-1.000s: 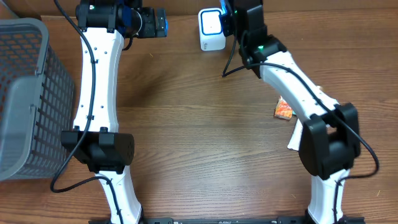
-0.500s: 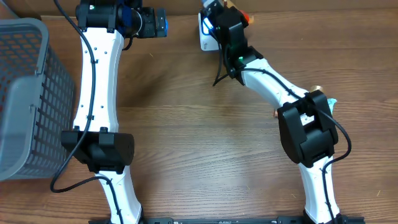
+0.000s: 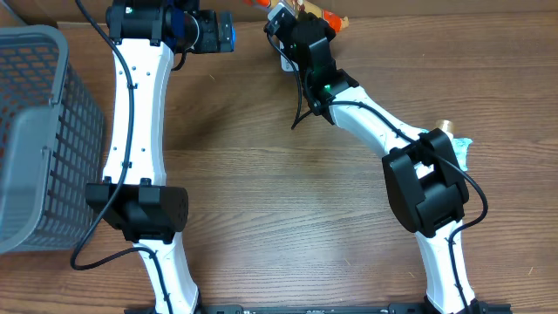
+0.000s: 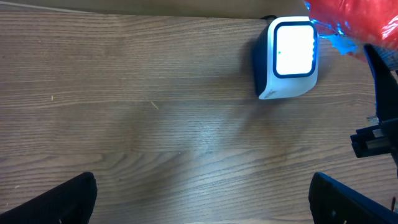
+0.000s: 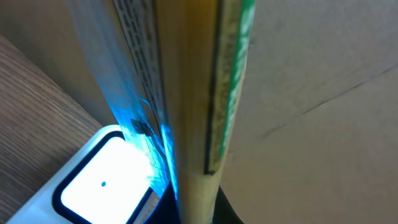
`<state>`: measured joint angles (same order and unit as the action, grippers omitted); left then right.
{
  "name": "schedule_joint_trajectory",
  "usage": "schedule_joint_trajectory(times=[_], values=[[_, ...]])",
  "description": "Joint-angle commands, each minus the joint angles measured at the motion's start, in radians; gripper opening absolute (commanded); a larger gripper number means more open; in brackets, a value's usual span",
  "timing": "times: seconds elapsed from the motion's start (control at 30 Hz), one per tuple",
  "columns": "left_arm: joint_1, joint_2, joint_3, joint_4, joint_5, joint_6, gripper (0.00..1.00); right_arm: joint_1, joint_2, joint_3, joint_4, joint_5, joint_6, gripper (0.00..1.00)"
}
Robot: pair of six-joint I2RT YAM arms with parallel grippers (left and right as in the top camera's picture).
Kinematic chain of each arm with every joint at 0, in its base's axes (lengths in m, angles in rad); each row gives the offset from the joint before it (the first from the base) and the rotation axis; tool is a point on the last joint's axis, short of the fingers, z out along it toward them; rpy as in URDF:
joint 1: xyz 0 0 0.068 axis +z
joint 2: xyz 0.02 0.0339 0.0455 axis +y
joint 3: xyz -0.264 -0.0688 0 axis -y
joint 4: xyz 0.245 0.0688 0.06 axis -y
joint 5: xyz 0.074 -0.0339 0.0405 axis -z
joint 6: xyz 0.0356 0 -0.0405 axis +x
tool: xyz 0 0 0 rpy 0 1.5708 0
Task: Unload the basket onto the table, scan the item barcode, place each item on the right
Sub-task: 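Hold the pasta pack in front of the white scanner, then carry the pasta pack right and lay it on the other items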
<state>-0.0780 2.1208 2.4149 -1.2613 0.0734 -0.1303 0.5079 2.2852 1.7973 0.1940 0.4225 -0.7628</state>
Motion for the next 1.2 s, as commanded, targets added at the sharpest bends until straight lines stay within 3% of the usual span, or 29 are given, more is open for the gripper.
schedule_joint_trajectory(times=[0.0,0.4,0.57,0.77,0.8,1.07,1.17], values=[[-0.001,0.001,0.004,0.002,-0.003,0.011,1.00,-0.005,-0.024,0.051,0.048,0.039,-0.045,0.03],[-0.001,0.001,0.004,0.002,-0.003,0.011,1.00,-0.005,-0.026,0.051,0.063,0.077,-0.053,0.04],[-0.002,0.001,0.004,0.001,-0.003,0.011,1.00,-0.013,-0.090,0.051,-0.009,0.129,0.043,0.03],[-0.002,0.001,0.004,0.002,-0.003,0.011,1.00,-0.075,-0.263,0.051,-0.320,-0.024,0.327,0.04],[-0.001,0.001,0.004,0.002,-0.003,0.011,1.00,-0.108,-0.332,0.051,-0.429,-0.108,0.444,0.04],[-0.001,0.001,0.004,0.002,-0.003,0.011,1.00,-0.327,-0.561,0.051,-0.967,-0.574,0.933,0.04],[-0.001,0.001,0.004,0.002,-0.003,0.011,1.00,-0.416,-0.565,0.048,-1.183,-0.695,0.969,0.03]])
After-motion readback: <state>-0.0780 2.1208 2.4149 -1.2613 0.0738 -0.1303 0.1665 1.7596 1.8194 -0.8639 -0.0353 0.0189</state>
